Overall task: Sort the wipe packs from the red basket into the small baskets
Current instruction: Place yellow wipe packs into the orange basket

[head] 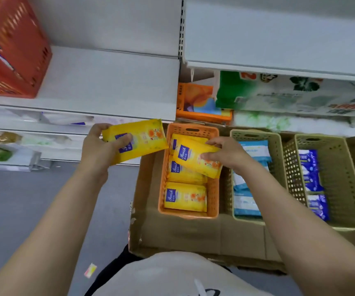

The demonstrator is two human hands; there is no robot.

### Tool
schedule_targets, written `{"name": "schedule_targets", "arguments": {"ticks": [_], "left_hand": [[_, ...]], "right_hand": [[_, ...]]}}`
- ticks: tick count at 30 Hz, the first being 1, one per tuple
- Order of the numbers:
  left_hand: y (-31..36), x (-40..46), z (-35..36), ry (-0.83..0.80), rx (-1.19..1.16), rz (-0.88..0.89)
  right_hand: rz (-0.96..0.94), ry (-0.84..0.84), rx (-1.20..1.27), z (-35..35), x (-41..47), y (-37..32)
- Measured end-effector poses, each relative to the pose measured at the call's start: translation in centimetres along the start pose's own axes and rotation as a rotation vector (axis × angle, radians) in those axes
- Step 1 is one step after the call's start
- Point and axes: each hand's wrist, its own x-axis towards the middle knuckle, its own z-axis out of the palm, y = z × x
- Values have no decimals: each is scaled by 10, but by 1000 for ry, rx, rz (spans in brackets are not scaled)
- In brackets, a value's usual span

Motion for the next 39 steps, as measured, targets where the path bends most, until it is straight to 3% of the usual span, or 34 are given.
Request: {"name": "schedule_targets", "arguments": {"ticks": [5, 14, 20, 24, 30, 32, 35, 37, 39], "left_hand": [[-7, 7, 15, -121, 68, -52], [-26, 35, 5, -181, 230, -122], [-41, 37, -2, -224, 266, -155], [-46, 34, -1, -266, 255, -152], [-53, 27, 10, -300, 228, -174], [-55, 25, 16, -323, 205, -179], [-56, 20, 29, -375, 183, -169], [-52, 15, 41, -427, 157, -165], [-49, 10, 53, -477, 115, -171]], "right_hand": [[-11, -81, -101, 18, 26, 0], [-58, 95, -403, 35, 87, -7], [-159, 428, -670, 66, 73, 2], [-96, 481, -747, 74, 66, 7], [-103, 159, -557, 68, 78, 0], [-100, 115, -496, 62, 77, -5], [-132, 98, -183, 49, 60, -20], [-151, -84, 19, 39, 42, -32], [-150, -305, 17, 31, 25, -39]]}}
